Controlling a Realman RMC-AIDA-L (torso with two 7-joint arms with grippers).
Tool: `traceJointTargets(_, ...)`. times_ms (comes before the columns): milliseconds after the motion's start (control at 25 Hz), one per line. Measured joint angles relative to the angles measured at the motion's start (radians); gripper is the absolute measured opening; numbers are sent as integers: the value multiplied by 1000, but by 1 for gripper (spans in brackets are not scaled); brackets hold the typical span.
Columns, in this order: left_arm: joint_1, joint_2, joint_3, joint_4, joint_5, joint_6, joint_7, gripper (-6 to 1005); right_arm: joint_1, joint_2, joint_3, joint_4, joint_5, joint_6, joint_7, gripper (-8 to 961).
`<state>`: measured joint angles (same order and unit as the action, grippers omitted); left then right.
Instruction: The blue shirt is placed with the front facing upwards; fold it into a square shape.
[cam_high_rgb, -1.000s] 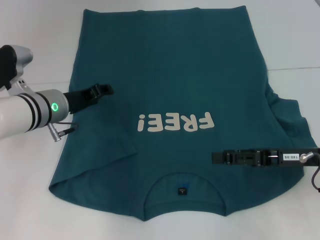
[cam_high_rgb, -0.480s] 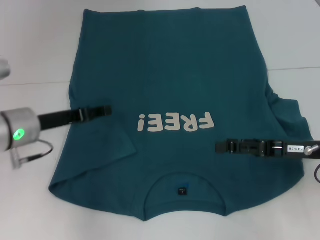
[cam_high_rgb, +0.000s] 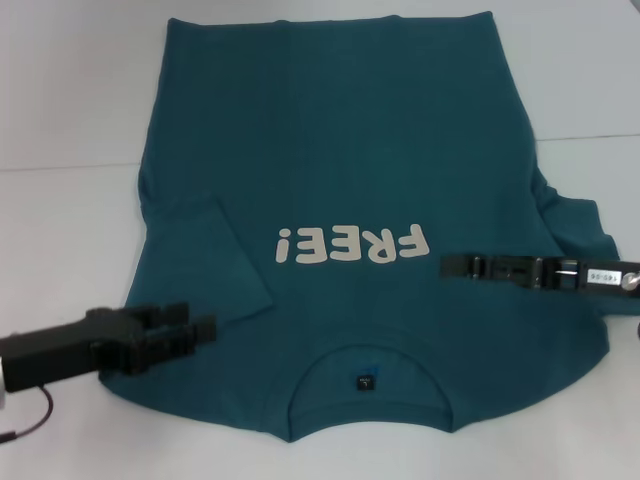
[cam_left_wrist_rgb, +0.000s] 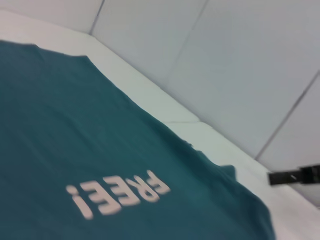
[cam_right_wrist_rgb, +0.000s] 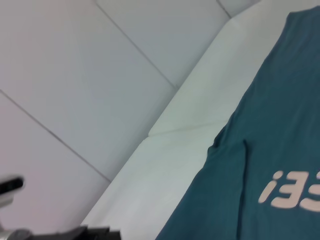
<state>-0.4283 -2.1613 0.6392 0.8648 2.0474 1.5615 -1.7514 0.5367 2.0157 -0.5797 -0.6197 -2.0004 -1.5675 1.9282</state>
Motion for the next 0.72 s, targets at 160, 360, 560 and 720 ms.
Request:
traceJointTargets(160, 8, -1, -5, -4, 10, 38, -21, 670, -1, -8, 13, 0, 0, -6, 0, 944)
traceJointTargets(360, 6, -1, -5, -26, 25, 85, -61, 734, -10, -22, 16, 0, 0, -8, 0, 944)
traceJointTargets(560, -1, 0, -8, -41, 16, 93, -243, 837, -24, -64, 64, -3, 0, -39, 20, 944)
traceJointTargets(720, -2, -1, -14, -64, -19, 90, -350, 900, -46, -114, 106, -23, -5, -51, 102, 944)
